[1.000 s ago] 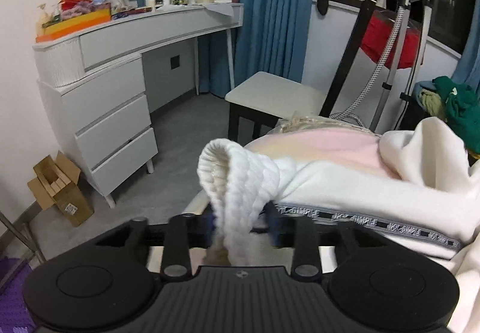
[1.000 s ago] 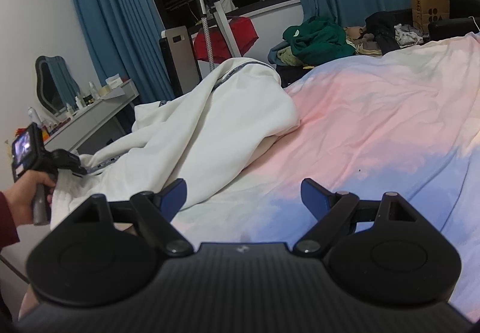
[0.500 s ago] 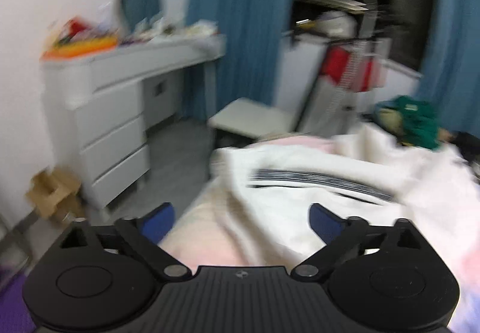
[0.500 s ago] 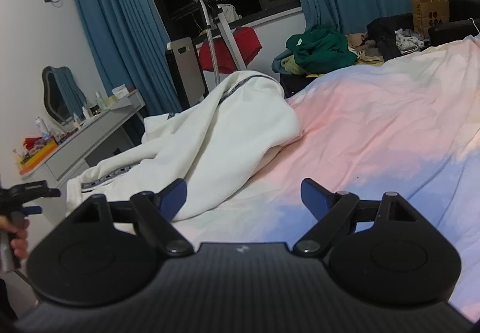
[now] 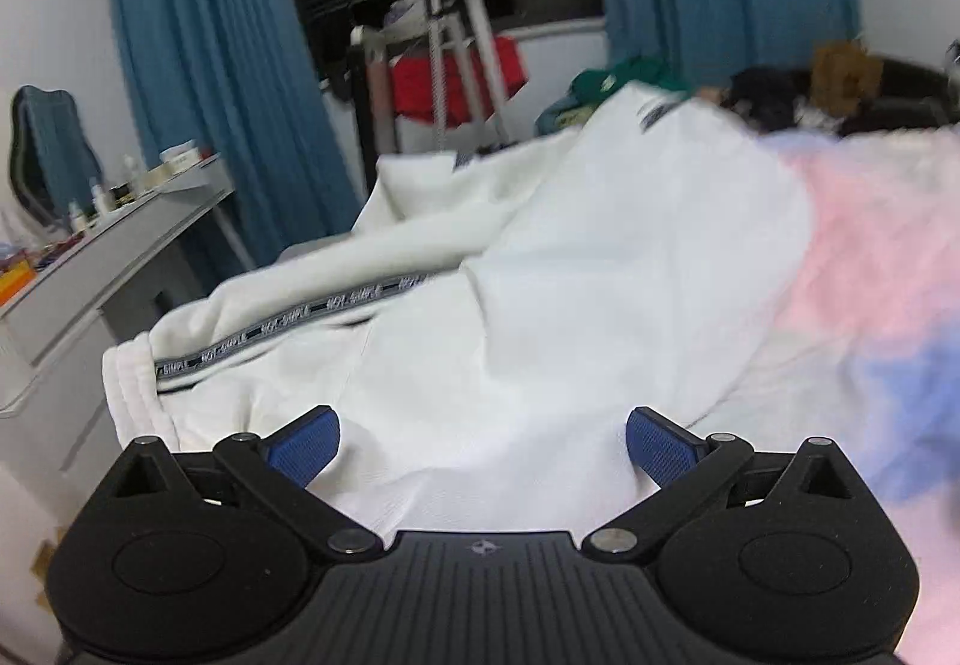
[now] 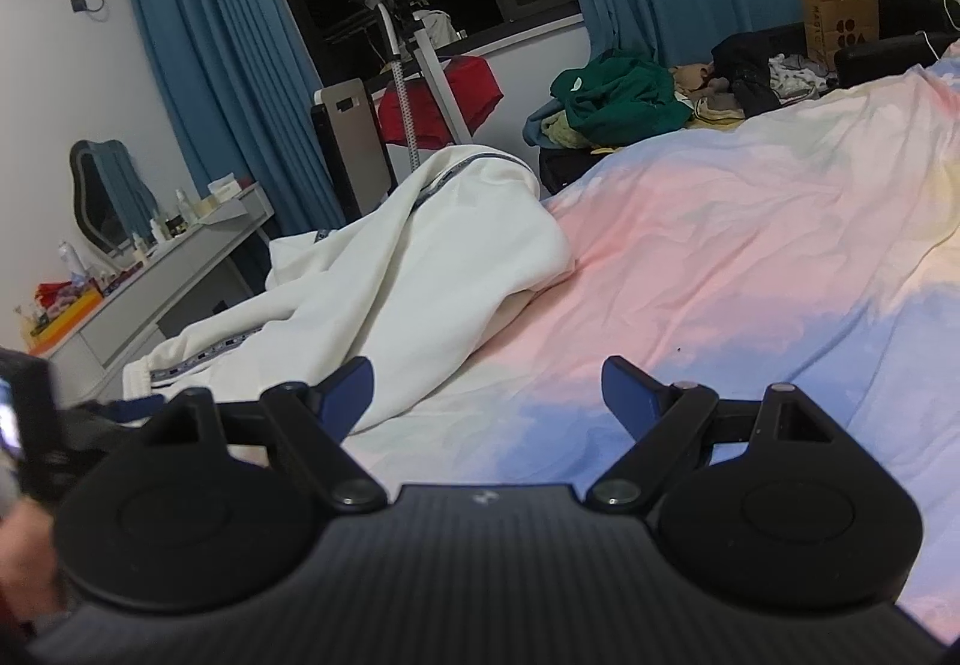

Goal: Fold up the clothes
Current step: 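Move the left tool over the white hoodie and pinch a fabric fold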

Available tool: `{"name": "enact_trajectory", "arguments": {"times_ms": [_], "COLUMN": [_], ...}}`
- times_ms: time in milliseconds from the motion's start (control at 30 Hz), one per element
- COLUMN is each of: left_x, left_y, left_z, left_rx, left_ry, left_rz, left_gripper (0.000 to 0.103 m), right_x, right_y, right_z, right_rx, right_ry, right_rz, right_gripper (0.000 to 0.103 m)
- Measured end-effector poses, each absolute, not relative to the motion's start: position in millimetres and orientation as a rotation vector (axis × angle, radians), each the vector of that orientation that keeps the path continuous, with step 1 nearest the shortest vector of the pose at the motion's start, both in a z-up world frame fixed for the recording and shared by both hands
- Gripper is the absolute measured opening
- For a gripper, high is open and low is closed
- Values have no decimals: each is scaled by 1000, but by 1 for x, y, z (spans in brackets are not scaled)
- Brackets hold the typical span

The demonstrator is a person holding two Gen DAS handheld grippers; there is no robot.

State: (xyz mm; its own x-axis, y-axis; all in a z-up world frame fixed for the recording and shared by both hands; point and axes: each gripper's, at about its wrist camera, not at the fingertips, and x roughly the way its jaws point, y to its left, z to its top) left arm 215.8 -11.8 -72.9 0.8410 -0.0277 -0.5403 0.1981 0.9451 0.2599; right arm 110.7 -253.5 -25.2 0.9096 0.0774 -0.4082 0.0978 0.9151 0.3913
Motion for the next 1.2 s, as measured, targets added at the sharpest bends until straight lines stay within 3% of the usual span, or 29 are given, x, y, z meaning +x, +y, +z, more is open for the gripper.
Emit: {"name": "enact_trajectory", "arguments": {"times_ms": [233, 333, 567, 667, 833, 900, 933, 1067, 1200], "left_x": [230, 228, 226, 217, 209, 212, 216, 245, 296], "left_y": [-14, -14, -21, -28, -31, -35, -38, -61, -99], "left_z": [-103, -111, -118, -117, -106, -96, -89, -67, -53], "left_rx": [341, 353, 326, 355, 362, 352, 348, 359, 360], "left_ry": [579, 573, 594, 575, 522, 488, 466, 402, 380], "left_rz": [-22, -18, -79, -105, -158, -179, -189, -214, -215], "left_gripper": [102, 96, 53, 45, 55, 75, 78, 84, 85], "right_x": [123, 127, 131, 132, 129, 126, 124, 121, 124], "right_y": [-259, -259, -250, -249, -250, -252, -252, -262, -274], "right_z": [-37, -40, -45, -47, -46, -43, -42, -40, -44], "right_rx": [442, 453, 430, 432, 461, 462, 462, 490, 530], "right_ry": [475, 488, 516, 527, 541, 530, 525, 506, 505], "right_rz": [-12, -5, -16, -22, -20, -31, -36, -69, -86], "right_gripper": [85, 85, 85, 85, 85, 85, 85, 85, 85]}}
